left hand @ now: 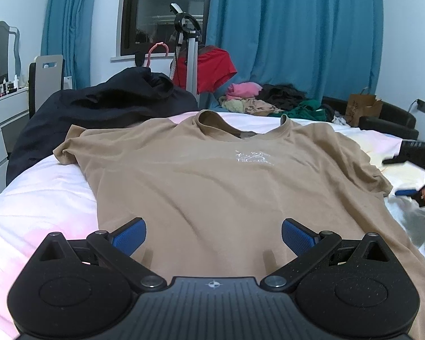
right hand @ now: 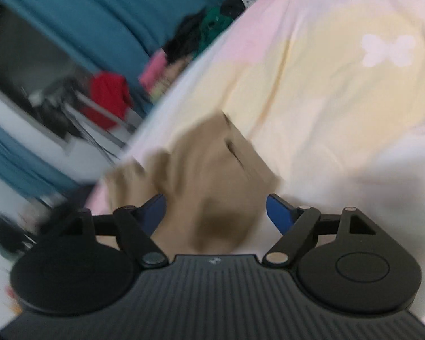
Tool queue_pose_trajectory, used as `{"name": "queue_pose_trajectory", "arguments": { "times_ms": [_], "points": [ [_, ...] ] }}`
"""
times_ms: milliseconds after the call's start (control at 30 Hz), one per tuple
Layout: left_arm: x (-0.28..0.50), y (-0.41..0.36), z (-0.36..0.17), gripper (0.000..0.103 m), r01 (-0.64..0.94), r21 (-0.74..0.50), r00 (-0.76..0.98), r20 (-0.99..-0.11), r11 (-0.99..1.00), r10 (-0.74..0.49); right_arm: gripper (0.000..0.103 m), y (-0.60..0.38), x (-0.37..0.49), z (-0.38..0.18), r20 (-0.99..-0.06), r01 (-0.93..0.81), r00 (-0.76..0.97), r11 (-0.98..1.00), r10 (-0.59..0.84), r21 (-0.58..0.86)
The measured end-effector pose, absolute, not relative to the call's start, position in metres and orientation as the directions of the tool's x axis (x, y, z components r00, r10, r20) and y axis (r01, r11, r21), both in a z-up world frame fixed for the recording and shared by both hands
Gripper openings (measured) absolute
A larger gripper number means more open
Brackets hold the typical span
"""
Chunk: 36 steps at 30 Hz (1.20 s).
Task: Fold clothes
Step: 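Pull the sleeve outward with the right gripper to smooth the t-shirt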
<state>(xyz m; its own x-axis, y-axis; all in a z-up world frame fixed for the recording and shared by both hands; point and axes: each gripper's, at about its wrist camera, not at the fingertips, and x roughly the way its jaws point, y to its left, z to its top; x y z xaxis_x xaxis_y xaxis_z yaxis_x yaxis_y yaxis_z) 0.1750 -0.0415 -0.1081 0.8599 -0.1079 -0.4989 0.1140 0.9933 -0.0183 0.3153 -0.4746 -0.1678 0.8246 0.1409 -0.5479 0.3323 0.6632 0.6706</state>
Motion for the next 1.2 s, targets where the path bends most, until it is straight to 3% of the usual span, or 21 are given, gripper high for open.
{"name": "queue_pose_trajectory", "arguments": {
  "times_ms": [200, 267, 300, 333, 400, 567, 700, 767, 800, 833, 1067, 1200],
  "points": [
    [0.170, -0.045, -0.109, 0.103, 0.126, 0.001, 0.866, -0.489, 0.992, -0.109, 0.080, -0.466, 0.330, -0.189, -0.547, 0.328, 0.826, 0.670, 0.139, 0.665],
    [0.172, -0.047, -0.111, 0.103, 0.126, 0.014, 0.866, -0.488, 0.992, -0.104, 0.060, -0.460, 0.332, -0.194, -0.529, 0.317, 0.844, 0.707, 0.094, 0.632],
    [0.173, -0.048, -0.111, 0.103, 0.127, 0.020, 0.867, -0.488, 0.992, -0.101, 0.024, -0.457, 0.333, -0.193, -0.526, 0.320, 0.848, 0.731, 0.062, 0.603],
    [0.174, -0.049, -0.112, 0.103, 0.127, 0.026, 0.867, -0.488, 0.992, -0.098, 0.009, -0.456, 0.331, -0.192, -0.523, 0.326, 0.851, 0.744, 0.036, 0.583],
    [0.175, -0.050, -0.114, 0.103, 0.123, 0.026, 0.865, -0.492, 0.992, -0.094, 0.008, -0.459, 0.318, -0.188, -0.503, 0.339, 0.864, 0.743, -0.004, 0.577],
    [0.175, -0.044, -0.111, 0.103, 0.115, -0.002, 0.864, -0.493, 0.993, -0.101, 0.008, -0.495, 0.274, -0.184, -0.380, 0.320, 0.925, 0.599, -0.029, 0.734],
    [0.170, -0.041, -0.105, 0.103, 0.114, -0.007, 0.873, -0.476, 0.993, -0.103, 0.012, -0.516, 0.251, -0.200, -0.350, 0.311, 0.937, 0.461, -0.002, 0.831],
    [0.167, -0.040, -0.103, 0.103, 0.113, -0.006, 0.878, -0.467, 0.994, -0.103, 0.038, -0.524, 0.247, -0.206, -0.335, 0.293, 0.941, 0.375, 0.051, 0.879],
    [0.166, -0.040, -0.101, 0.103, 0.114, -0.005, 0.880, -0.463, 0.993, -0.103, 0.075, -0.525, 0.246, -0.208, -0.324, 0.280, 0.943, 0.342, 0.077, 0.897],
    [0.164, -0.039, -0.100, 0.103, 0.114, -0.003, 0.882, -0.460, 0.993, -0.103, 0.090, -0.523, 0.245, -0.208, -0.310, 0.265, 0.945, 0.318, 0.101, 0.910],
    [0.161, -0.042, -0.096, 0.103, 0.113, -0.007, 0.886, -0.451, 0.994, -0.104, 0.089, -0.491, 0.269, -0.206, -0.392, 0.284, 0.903, 0.440, 0.177, 0.852],
    [0.167, -0.044, -0.100, 0.103, 0.118, -0.009, 0.881, -0.460, 0.993, -0.109, 0.089, -0.487, 0.284, -0.215, -0.352, 0.249, 0.928, 0.498, 0.122, 0.830]
  ]
}}
